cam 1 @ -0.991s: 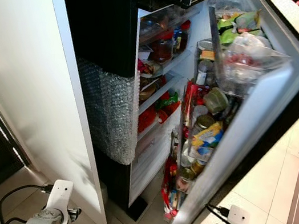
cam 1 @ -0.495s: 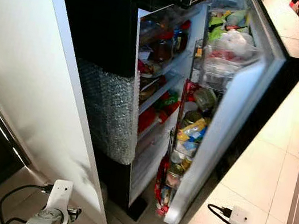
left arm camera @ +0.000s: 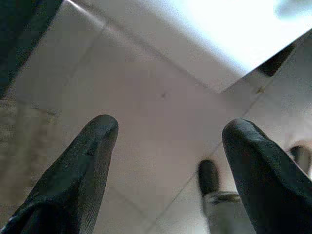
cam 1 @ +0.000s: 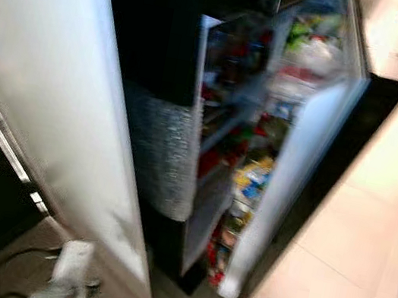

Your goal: Restocking fridge

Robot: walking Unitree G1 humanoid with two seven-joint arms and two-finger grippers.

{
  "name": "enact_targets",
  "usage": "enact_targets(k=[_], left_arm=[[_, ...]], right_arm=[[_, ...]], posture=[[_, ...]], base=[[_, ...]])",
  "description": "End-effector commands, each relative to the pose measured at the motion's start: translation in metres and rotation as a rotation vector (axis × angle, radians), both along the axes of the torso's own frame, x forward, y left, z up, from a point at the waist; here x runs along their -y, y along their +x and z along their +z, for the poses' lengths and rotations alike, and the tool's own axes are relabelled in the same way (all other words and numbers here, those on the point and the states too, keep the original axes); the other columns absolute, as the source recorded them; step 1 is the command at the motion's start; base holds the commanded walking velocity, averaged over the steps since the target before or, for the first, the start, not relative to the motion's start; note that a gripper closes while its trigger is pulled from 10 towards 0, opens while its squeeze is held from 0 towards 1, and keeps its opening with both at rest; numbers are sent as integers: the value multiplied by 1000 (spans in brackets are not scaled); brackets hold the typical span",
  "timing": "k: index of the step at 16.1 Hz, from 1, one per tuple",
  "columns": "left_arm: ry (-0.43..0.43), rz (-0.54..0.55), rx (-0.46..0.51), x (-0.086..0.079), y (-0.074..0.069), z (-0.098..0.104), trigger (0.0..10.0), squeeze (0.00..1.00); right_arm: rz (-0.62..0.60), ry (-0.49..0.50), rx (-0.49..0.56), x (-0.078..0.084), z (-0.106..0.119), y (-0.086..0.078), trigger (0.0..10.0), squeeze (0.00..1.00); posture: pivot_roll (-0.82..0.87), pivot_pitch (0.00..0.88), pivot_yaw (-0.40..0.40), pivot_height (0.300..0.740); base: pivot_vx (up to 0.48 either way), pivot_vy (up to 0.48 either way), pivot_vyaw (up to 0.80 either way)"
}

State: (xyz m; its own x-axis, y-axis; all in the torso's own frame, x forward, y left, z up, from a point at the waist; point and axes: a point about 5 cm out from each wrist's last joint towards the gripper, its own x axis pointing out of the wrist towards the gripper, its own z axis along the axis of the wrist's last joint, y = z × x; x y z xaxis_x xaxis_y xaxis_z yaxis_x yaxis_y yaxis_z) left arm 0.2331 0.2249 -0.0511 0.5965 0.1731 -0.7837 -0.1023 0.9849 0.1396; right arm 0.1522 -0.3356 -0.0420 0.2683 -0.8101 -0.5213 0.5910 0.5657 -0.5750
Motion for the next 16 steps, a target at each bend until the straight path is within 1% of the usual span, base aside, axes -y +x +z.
enact_targets(k=[1, 4, 5, 6, 7, 9, 10, 11, 12, 13, 14, 15, 16], left_arm=[[-12, -34, 6, 11, 4, 0, 10000, 0], [-12, -36, 6, 11, 4, 0, 10000, 0], [-12, -35, 7, 11, 5, 0, 10000, 0], [-12, -35, 7, 11, 4, 0, 10000, 0], [-11, -34, 7, 11, 5, 0, 10000, 0], [-9, -33, 6, 11, 5, 1, 10000, 0], [-9, -31, 6, 11, 5, 1, 10000, 0], [-9, -28, 7, 12, 5, 1, 10000, 0], [-10, -26, 7, 12, 5, 1, 10000, 0], [-10, -26, 7, 12, 5, 1, 10000, 0], [-11, -24, 7, 12, 5, 1, 10000, 0], [-12, -22, 7, 12, 5, 0, 10000, 0], [-14, -19, 9, 13, 5, 0, 10000, 0]], right_arm=[[20, 18, 75, -11, 3, 18, 10000, 0], [31, 12, 117, -8, 9, 25, 10000, 0], [51, 24, 170, -10, 13, 34, 10000, 0], [99, 16, 221, -10, 19, 43, 10000, 0], [182, 22, 323, -14, 30, 62, 10000, 0], [268, 72, 446, -18, 44, 82, 10000, 0], [295, 44, 475, -15, 53, 91, 10000, 0], [282, 4, 541, -6, 69, 100, 10000, 0], [275, -23, 592, 2, 83, 107, 10000, 0], [273, -40, 618, 6, 91, 110, 10000, 0], [266, -70, 676, 16, 107, 116, 10000, 0], [281, -82, 725, 20, 118, 121, 10000, 0], [330, -80, 792, 24, 134, 129, 10000, 0]], posture=[[-82, 0, 30, 740], [-82, 0, 30, 740], [-80, 0, 30, 740], [-80, 0, 31, 740], [-79, 0, 31, 740], [-78, 0, 29, 740], [-77, 0, 28, 740], [-74, 0, 28, 740], [-73, 0, 28, 740], [-73, 0, 28, 740], [-71, 0, 24, 740], [-68, 0, 22, 740], [-65, 0, 19, 740]], base=[[0, 0, 0], [0, 0, 0], [0, 0, 0], [0, 0, 0], [0, 0, 0], [0, 0, 0], [0, 0, 0], [0, 0, 0], [0, 0, 0], [0, 0, 0], [0, 0, 0], [0, 0, 0], [0, 0, 0]])
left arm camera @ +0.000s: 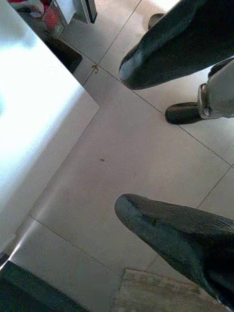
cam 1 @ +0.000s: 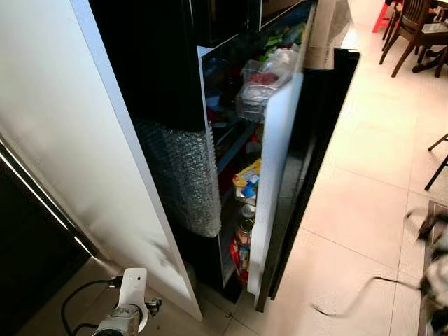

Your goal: Restocking fridge

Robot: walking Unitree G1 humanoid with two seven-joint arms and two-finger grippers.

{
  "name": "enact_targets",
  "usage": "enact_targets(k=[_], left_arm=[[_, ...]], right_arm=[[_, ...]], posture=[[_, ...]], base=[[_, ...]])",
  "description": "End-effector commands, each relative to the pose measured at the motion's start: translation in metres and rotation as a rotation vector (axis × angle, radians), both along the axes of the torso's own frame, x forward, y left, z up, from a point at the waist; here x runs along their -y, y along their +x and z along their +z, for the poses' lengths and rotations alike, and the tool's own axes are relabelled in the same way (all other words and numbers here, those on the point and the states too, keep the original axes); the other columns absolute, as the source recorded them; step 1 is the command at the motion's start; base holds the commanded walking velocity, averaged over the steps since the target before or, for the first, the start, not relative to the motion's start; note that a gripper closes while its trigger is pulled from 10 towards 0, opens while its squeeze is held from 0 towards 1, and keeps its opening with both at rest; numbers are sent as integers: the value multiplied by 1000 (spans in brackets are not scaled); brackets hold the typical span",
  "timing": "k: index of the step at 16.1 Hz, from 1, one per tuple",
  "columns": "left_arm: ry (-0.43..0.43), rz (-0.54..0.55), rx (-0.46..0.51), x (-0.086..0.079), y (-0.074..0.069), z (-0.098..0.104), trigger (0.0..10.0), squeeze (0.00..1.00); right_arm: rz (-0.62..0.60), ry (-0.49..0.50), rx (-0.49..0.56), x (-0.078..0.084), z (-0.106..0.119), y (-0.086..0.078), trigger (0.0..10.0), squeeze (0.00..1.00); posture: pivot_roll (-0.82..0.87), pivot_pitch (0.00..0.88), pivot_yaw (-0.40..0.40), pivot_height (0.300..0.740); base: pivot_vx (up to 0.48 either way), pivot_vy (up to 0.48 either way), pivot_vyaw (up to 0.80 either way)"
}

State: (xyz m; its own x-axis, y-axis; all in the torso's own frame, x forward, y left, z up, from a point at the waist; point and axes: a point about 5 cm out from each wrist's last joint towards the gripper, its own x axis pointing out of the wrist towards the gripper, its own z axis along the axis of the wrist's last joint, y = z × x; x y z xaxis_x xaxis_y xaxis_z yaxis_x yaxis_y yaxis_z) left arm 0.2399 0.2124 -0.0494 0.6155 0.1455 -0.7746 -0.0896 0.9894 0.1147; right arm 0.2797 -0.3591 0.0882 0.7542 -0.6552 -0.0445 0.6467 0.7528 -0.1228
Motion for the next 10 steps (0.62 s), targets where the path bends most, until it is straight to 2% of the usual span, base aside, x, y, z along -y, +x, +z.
enact_targets(k=[1, 2, 3, 4, 7, 9, 10], left_arm=[[9, -2, -12, 0, -2, -1, 10000, 0], [9, -1, -11, 0, -2, -1, 10000, 0], [9, 1, -11, 0, -2, -1, 10000, 0], [9, 1, -11, 0, -2, -1, 10000, 0], [8, 8, -10, 0, -2, -1, 10000, 0], [9, 6, -11, 0, -2, -1, 10000, 0], [9, 3, -12, -1, -2, -1, 10000, 0]], right_arm=[[64, 28, 80, 0, 13, 8, 10000, 0], [178, 85, 136, -5, 20, 17, 10000, 0], [323, 111, 133, -16, 21, 25, 10000, 0], [526, 32, 47, -35, 17, 31, 10000, 0], [816, 74, -48, -55, 0, 24, 10000, 0], [926, 105, -80, -61, -4, 22, 10000, 0], [1090, 108, -137, -72, -8, 18, 10000, 0]], posture=[[-66, 0, 20, 740], [-66, 0, 19, 740], [-66, 0, 18, 740], [-64, 0, 16, 740], [-59, 0, 14, 740], [-64, 0, 19, 740], [-69, 0, 21, 740]], base=[[0, 0, 0], [0, 0, 0], [0, 0, 0], [0, 0, 0], [0, 0, 0], [0, 0, 0], [0, 0, 0]])
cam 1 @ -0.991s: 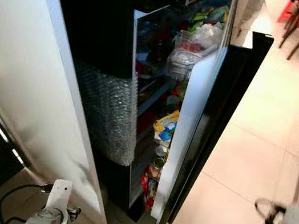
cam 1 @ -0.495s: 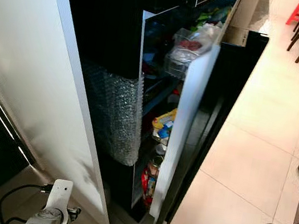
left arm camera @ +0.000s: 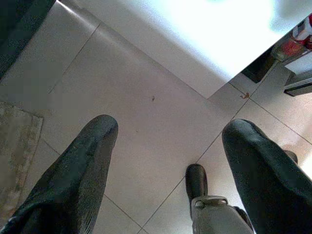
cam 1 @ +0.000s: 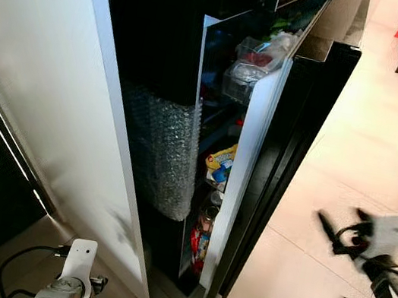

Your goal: Restocking fridge

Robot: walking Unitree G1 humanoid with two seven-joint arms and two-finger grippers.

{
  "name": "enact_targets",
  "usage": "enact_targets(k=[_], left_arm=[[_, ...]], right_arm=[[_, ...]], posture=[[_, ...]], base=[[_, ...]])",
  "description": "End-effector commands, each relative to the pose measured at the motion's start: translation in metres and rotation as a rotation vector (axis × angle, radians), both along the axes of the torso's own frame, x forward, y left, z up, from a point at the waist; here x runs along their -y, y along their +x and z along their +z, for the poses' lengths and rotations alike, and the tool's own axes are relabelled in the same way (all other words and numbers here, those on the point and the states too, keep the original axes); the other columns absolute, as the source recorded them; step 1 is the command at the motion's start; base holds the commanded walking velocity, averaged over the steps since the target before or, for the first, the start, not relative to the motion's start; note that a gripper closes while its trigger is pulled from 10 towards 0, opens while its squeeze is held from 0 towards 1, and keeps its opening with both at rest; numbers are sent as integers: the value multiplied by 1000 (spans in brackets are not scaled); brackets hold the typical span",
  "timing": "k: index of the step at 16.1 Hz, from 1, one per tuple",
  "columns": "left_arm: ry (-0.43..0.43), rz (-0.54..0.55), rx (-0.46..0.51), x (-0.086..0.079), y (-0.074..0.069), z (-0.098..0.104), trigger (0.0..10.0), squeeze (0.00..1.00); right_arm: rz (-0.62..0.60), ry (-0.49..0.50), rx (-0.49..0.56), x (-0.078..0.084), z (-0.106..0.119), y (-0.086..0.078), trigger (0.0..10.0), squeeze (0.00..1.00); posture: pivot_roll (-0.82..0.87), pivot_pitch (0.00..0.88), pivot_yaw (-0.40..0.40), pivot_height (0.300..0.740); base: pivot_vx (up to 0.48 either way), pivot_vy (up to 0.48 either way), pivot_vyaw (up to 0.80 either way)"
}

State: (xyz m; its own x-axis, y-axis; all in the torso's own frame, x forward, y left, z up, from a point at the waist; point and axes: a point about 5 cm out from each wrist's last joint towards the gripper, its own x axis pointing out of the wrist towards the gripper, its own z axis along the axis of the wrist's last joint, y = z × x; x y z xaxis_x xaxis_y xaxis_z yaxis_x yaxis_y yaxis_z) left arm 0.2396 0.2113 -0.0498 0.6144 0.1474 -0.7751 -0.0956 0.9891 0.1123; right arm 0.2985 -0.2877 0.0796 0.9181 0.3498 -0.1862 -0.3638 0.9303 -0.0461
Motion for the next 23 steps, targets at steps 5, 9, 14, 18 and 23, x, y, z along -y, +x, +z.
enact_targets(k=[5, 9, 14, 18, 23], left_arm=[[9, -10, -11, -2, -2, -1, 10000, 0], [9, -16, -13, -2, -2, -1, 10000, 0], [8, -28, -18, -1, -3, -2, 10000, 0], [10, -30, -15, -1, -3, -2, 10000, 0], [6, -20, -13, 0, -2, -1, 10000, 0]], right_arm=[[360, 23, -68, -32, 4, -3, 10000, 0], [559, 37, -76, -59, 12, -6, 10000, 0], [609, 59, 2, -84, 31, 2, 10000, 0], [481, -3, 57, -86, 44, 21, 10000, 0], [466, -21, 108, -107, 59, 42, 10000, 0]], posture=[[-71, 0, 23, 740], [-74, 0, 23, 740], [-71, 0, 22, 740], [-71, 0, 20, 740], [-54, 0, 10, 740]], base=[[0, 0, 0], [0, 0, 0], [0, 0, 0], [0, 0, 0], [0, 0, 0]])
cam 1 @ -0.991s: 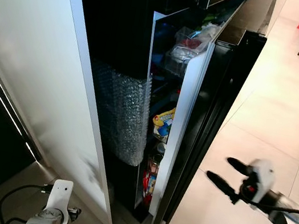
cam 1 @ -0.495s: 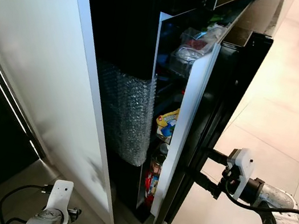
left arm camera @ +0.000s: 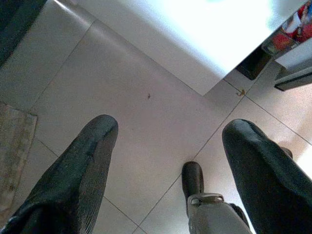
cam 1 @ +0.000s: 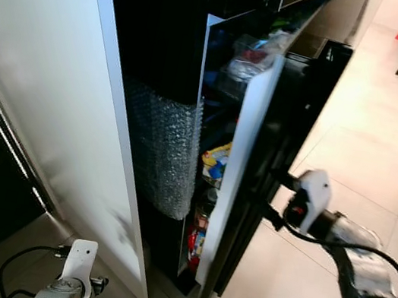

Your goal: Restocking fridge

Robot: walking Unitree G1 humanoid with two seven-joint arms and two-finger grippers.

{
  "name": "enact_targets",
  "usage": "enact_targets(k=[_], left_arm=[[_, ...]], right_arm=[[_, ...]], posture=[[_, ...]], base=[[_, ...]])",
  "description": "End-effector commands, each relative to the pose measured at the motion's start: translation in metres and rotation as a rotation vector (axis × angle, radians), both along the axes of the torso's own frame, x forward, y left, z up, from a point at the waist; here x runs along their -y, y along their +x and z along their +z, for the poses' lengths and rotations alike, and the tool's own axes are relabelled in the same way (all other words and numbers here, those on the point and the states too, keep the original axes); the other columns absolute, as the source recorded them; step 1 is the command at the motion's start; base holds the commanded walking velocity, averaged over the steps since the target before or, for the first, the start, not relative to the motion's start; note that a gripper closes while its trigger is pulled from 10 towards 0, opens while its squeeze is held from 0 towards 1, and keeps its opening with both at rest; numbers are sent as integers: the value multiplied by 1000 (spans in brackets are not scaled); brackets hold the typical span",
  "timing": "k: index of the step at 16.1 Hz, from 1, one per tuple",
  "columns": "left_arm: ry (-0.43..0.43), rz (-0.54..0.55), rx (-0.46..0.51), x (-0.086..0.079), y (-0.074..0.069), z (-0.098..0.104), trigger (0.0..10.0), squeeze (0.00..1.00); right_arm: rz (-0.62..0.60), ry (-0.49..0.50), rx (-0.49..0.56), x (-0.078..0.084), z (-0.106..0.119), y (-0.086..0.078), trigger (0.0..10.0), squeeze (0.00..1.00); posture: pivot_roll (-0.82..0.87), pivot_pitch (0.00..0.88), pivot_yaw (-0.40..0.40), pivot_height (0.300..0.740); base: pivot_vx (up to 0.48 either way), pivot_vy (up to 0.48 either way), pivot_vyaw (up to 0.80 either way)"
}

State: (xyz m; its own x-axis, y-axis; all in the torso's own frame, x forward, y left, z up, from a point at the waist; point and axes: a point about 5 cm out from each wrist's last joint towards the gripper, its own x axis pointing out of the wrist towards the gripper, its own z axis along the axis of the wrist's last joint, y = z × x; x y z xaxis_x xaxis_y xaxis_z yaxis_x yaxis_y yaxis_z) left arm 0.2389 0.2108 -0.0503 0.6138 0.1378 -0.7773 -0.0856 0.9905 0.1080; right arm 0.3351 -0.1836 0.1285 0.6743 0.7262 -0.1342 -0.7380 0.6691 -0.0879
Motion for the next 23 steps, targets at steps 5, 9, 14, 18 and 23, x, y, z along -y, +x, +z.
enact_targets(k=[5, 9, 14, 18, 23], left_arm=[[10, 4, -8, 0, -1, -1, 10000, 0], [8, 8, -8, 0, -1, -1, 10000, 0], [9, 8, -8, 0, -1, -1, 10000, 0], [10, 11, -6, 1, -1, -1, 10000, 0], [8, 14, -5, 2, 0, -1, 10000, 0]], right_arm=[[110, 36, 73, -54, 23, 18, 10000, 0], [174, 35, 83, -84, 29, 23, 10000, 0], [198, 11, 70, -114, 31, 28, 10000, 0], [195, 6, 70, -125, 33, 31, 10000, 0], [187, 4, 63, -134, 31, 33, 10000, 0]], posture=[[-45, 0, 3, 740], [-45, 0, -1, 740], [-45, 0, -1, 740], [-39, 0, -4, 740], [-34, 0, -7, 740]], base=[[0, 0, 0], [0, 0, 0], [0, 0, 0], [0, 0, 0], [0, 0, 0]])
